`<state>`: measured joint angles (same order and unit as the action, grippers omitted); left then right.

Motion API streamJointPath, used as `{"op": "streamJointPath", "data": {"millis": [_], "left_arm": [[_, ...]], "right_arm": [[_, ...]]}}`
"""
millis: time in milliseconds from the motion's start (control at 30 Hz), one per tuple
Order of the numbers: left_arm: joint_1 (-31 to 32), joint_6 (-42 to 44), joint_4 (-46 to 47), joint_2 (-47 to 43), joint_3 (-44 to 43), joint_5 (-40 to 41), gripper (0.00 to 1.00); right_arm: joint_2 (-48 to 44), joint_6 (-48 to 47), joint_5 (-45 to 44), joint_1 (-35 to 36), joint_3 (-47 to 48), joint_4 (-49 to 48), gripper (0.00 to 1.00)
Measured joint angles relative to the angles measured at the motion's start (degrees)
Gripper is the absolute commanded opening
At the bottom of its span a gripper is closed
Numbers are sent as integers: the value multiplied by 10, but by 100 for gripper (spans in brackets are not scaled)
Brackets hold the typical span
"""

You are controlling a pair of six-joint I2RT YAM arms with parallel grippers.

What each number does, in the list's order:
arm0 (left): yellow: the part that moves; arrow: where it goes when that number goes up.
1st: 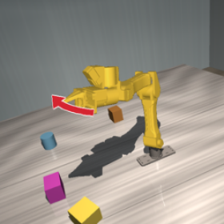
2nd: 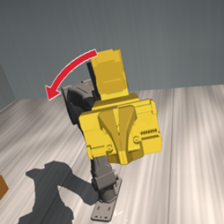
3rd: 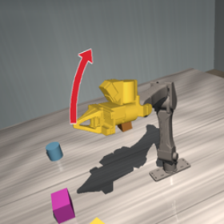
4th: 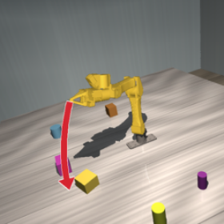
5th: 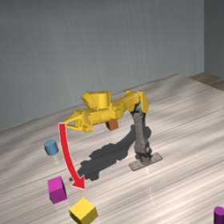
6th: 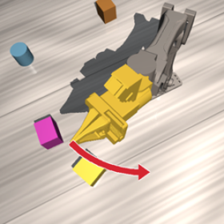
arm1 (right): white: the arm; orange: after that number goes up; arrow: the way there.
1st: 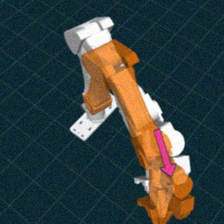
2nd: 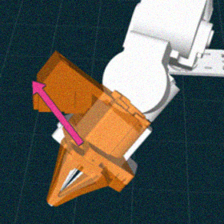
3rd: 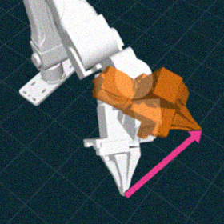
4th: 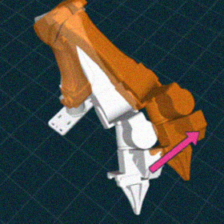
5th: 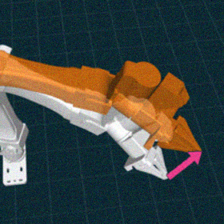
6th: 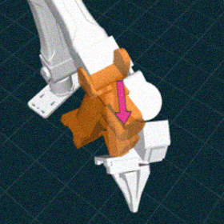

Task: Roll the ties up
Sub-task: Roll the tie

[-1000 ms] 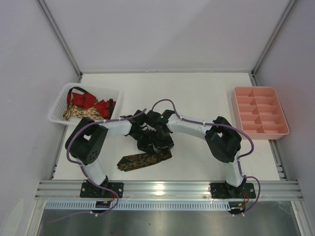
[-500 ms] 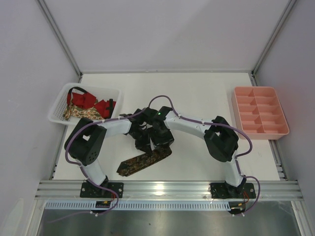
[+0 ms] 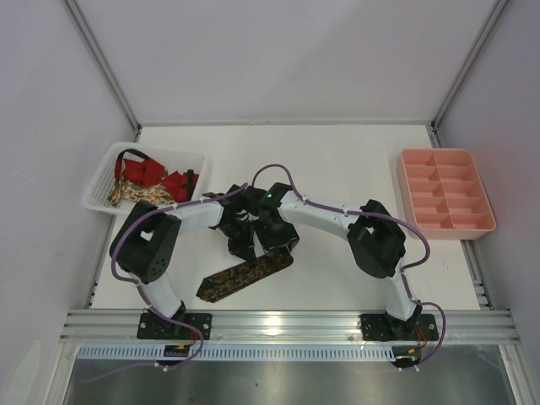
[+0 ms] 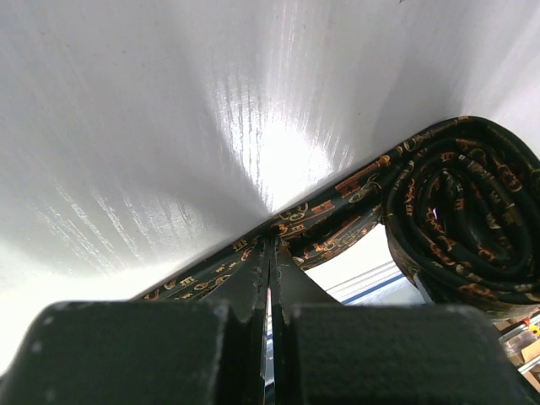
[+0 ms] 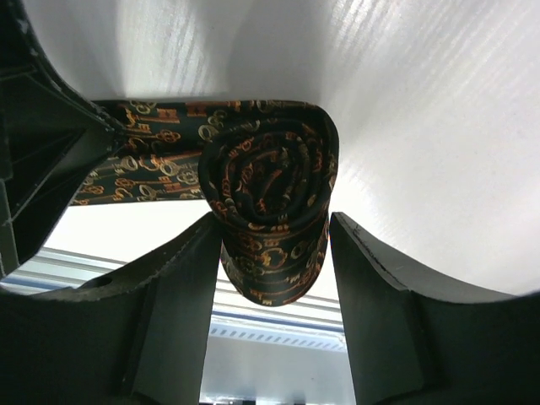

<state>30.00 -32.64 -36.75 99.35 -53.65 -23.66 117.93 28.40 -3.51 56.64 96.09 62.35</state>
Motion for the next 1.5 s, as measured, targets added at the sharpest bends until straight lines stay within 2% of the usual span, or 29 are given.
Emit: {"op": "streamJointPath", "data": {"millis": [200,400,500,633,733,967,1067,1167,1333,1500], "left_arm": [[-3,2,-2,0,0,-1,1],[-7,2,-3,0,0,-5,1],[-8,2,-5,0,0,-6,0],[-9,2,-7,0,0,-7,1],[-9,2,-7,0,0,-8,1],[-9,2,0,0,0,-22,0],[-9,2,7,0,-4,-40,1],[-9,2,18,-2,-24,-62,0],[-11,-4,54,-8,-45,-118,0],[-11,-21,87,-8,-45,-166,1]], "right_arm": [[8,0,-12,3,19,18,58],[41,2,-21,6,47,28,53],[49,3,-25,8,52,25,46],[53,3,-32,9,58,31,15],[54,2,-38,10,62,36,1],[52,-6,-68,10,57,35,0],[12,-11,-49,1,-7,-12,0],[-70,-6,42,-27,-124,-95,0],[-194,47,223,-149,-317,-263,0],[-226,75,335,-225,-417,-393,0]]}}
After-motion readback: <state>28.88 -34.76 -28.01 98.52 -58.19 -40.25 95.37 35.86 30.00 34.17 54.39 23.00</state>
